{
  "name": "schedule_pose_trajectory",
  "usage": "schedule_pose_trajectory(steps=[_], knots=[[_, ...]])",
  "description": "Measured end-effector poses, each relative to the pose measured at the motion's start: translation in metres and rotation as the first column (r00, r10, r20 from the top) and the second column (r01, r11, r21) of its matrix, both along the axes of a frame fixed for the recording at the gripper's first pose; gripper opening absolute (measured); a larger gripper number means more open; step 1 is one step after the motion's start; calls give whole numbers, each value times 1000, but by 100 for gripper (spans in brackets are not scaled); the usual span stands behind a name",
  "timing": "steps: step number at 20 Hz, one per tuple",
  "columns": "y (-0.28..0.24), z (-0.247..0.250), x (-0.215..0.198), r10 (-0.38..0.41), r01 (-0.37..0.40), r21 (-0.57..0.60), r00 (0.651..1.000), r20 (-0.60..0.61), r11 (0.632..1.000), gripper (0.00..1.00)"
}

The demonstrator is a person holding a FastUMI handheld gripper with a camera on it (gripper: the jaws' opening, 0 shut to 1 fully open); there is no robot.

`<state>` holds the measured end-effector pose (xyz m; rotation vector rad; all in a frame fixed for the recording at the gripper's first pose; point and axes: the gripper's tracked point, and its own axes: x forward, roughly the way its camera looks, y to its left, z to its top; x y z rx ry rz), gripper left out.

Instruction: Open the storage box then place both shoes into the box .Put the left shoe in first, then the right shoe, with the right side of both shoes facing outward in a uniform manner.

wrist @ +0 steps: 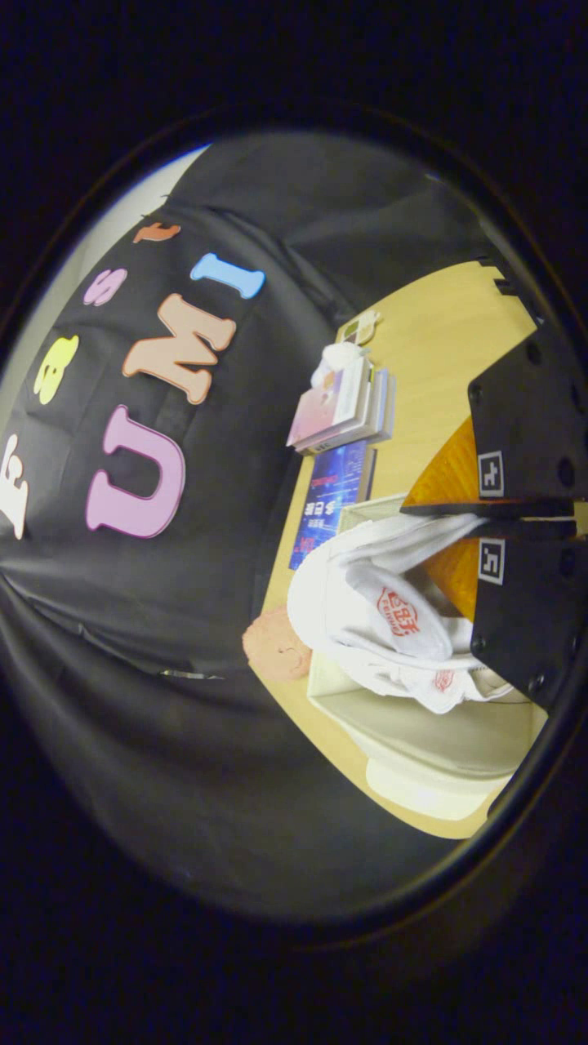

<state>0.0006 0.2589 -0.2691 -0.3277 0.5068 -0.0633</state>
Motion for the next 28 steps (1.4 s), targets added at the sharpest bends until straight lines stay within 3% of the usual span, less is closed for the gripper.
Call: schedule_pose_trajectory(steps=[4, 8, 10, 13, 15, 18, 24, 28], knots=[[-17, -16, 2, -57, 58, 9, 997, -46, 998, 5], [-9, -19, 0, -49, 57, 114, 996, -76, 992, 14], [-10, -31, 18, -20, 35, 175, 996, -85, 984, 38], [-1, -22, 7, 42, -28, 190, 997, -67, 981, 79], [-10, -5, -1, 40, -33, 202, 999, -29, 979, 87], [-10, 27, -5, 60, -70, 322, 997, 40, 944, 100], [-49, 110, -5, 84, -151, 344, 976, 203, 927, 100], [-89, 175, 3, 109, -219, 290, 929, 353, 932, 100]])
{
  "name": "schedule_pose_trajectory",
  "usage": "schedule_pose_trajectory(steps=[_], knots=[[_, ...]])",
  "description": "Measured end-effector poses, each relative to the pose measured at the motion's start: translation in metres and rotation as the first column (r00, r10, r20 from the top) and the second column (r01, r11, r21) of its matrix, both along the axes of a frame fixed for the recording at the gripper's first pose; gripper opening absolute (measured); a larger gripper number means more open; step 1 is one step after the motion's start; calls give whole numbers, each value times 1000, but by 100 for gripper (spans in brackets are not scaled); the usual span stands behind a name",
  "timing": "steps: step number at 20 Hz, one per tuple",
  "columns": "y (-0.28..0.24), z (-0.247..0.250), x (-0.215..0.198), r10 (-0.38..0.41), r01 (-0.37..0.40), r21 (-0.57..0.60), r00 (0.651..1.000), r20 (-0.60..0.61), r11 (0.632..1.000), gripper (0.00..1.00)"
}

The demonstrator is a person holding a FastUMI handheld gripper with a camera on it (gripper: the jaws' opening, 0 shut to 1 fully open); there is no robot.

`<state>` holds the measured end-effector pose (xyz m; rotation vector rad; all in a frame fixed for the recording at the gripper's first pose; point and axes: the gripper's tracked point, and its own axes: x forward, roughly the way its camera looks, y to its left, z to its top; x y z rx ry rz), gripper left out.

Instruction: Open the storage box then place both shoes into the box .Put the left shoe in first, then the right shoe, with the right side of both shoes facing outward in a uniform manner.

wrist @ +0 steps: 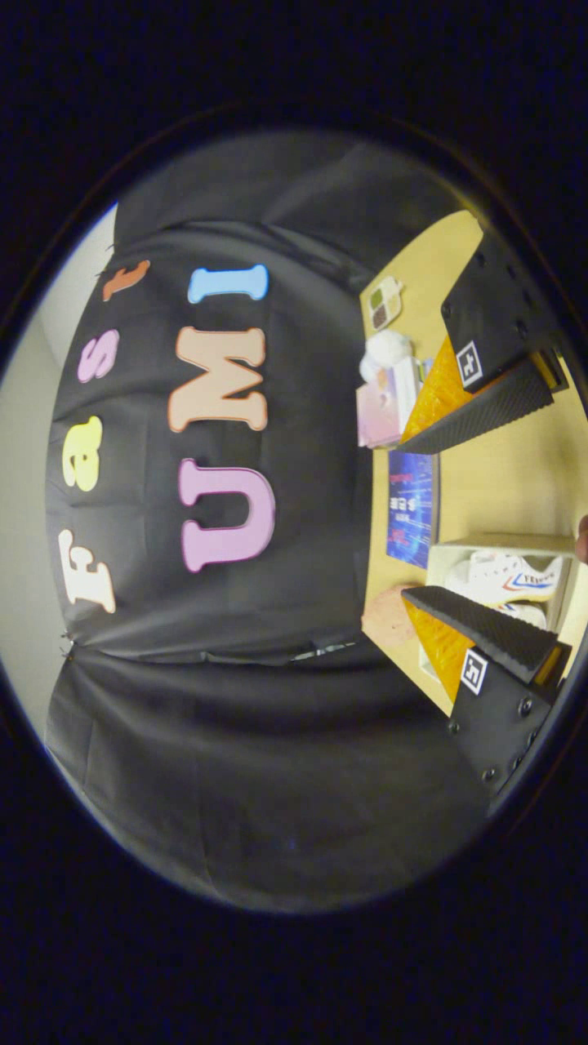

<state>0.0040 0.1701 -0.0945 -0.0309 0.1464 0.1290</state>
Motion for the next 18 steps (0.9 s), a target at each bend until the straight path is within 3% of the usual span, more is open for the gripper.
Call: schedule_pose_trajectory(steps=[7, 18], knots=[[-84, 69, 16, -41, 52, -69, 988, 152, 996, 100], [-164, 80, 21, -74, 87, -81, 986, 151, 993, 100]])
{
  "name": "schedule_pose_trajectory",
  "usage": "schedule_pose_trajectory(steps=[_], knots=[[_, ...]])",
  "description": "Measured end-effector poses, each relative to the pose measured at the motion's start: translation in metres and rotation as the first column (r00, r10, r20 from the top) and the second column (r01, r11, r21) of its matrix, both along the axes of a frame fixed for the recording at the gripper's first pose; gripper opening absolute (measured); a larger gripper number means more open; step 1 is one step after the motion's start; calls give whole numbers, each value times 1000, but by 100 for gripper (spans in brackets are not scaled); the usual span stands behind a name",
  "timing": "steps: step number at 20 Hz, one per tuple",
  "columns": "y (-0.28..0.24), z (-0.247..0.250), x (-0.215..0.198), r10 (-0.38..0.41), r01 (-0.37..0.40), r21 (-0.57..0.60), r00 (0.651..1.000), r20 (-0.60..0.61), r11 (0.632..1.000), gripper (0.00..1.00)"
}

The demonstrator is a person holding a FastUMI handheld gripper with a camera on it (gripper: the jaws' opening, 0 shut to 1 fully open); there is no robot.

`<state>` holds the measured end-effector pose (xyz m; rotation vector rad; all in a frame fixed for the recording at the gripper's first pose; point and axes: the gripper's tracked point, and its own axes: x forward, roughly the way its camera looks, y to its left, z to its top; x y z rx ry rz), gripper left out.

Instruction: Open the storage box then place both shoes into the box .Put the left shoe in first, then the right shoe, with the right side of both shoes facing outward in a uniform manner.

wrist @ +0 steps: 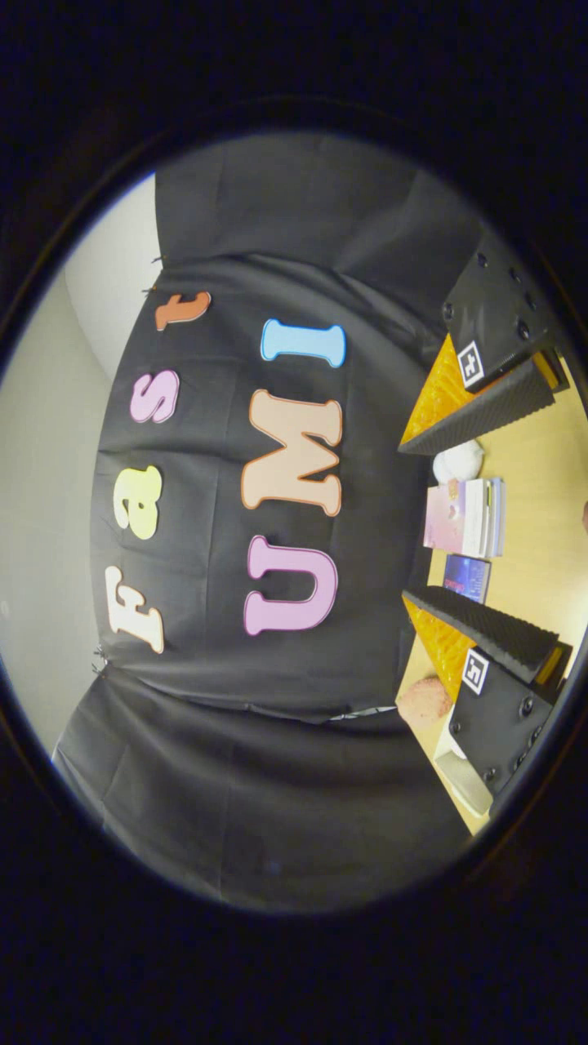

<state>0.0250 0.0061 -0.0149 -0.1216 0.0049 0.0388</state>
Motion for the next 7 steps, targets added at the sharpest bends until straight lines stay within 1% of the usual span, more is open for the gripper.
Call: schedule_pose_trajectory(steps=[7], knots=[[-22, -2, -11, 16, -16, 3, 1000, -13, 1000, 100]])
